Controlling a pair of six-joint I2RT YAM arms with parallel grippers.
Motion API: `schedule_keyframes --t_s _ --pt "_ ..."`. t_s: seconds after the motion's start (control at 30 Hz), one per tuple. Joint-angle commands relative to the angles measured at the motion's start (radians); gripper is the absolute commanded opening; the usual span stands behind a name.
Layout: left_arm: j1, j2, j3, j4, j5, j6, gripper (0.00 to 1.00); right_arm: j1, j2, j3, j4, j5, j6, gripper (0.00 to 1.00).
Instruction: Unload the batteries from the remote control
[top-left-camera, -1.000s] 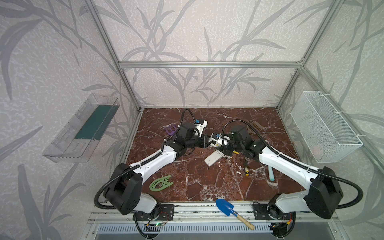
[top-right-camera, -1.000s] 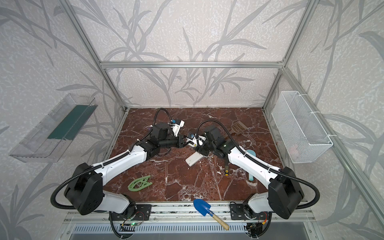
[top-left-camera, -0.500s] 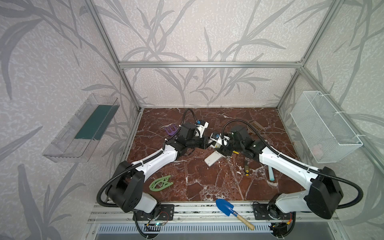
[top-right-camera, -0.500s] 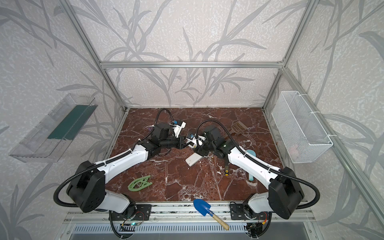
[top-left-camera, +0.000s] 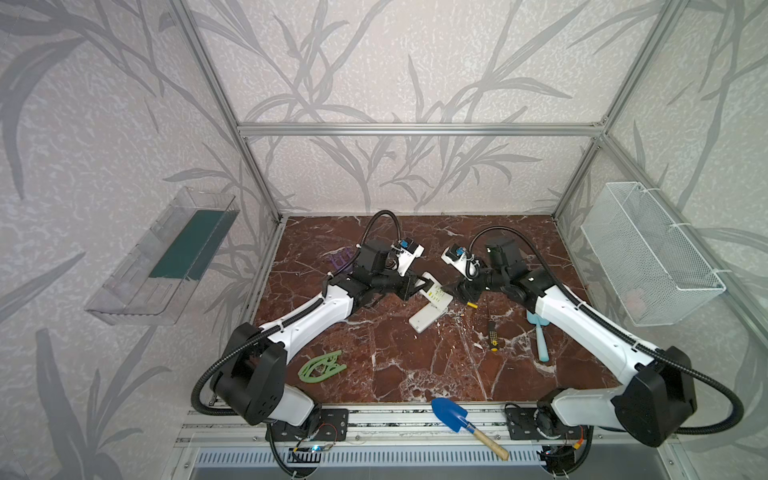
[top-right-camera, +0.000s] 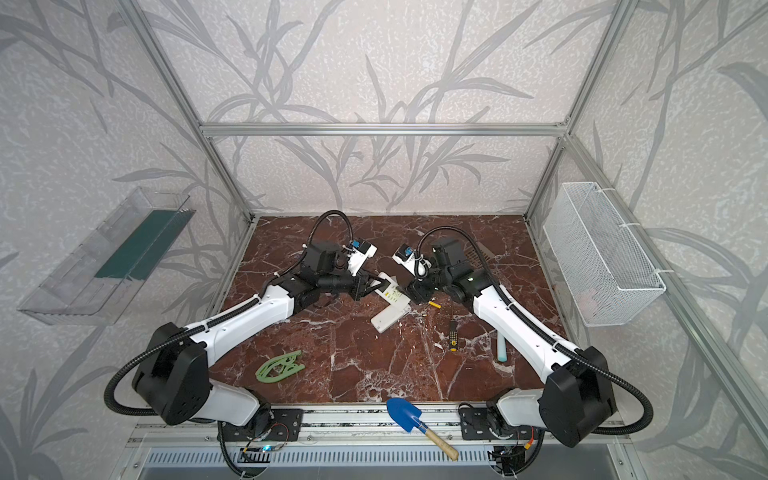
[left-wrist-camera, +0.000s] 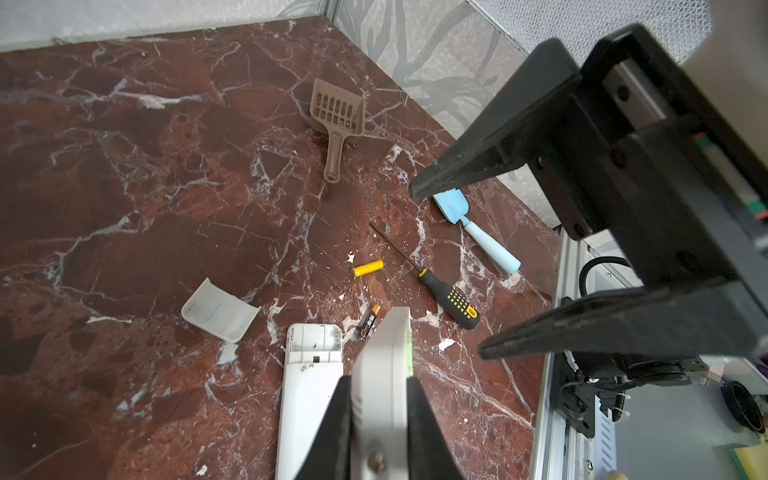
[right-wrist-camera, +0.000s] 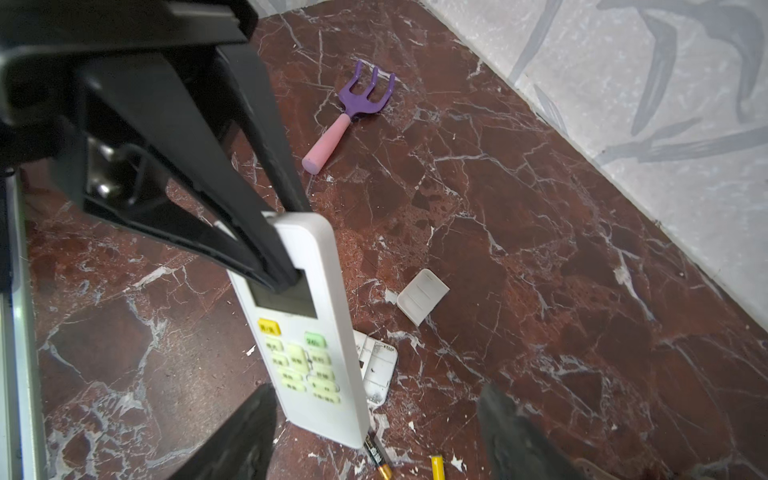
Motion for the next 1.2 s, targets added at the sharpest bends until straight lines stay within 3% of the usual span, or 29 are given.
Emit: schedule_keyframes --t_s 0.0,0.17,0.57,0.8,1.0,1.17 --pt "0.017 0.008 0.090 -0.082 0.077 0.135 0.00 -0.033 -0.032 0.014 -0.063 -0.098 0.023 0.76" --pt "0.029 0.061 0.176 -0.211 0.185 0.288 0.00 -0.098 -0.030 0.000 -0.090 -0.162 0.016 0.74" --pt "0.031 0.048 0.170 -0.165 0.155 0.365 0.00 -0.079 -0.156 -0.163 0.104 -0.042 0.036 0.74" --pt "0.032 0.033 0.161 -0.182 0.244 0.466 0.00 -0.080 -0.155 -0.178 0.102 -0.105 0.029 0.76" --pt "0.036 0.020 0.155 -0.224 0.244 0.593 0.00 -0.082 -0.095 -0.099 0.013 -0.176 0.037 0.78" --pt "0.040 0.034 0.194 -0.302 0.240 0.678 0.00 -0.083 -0.118 -0.112 0.025 -0.157 0.032 0.78"
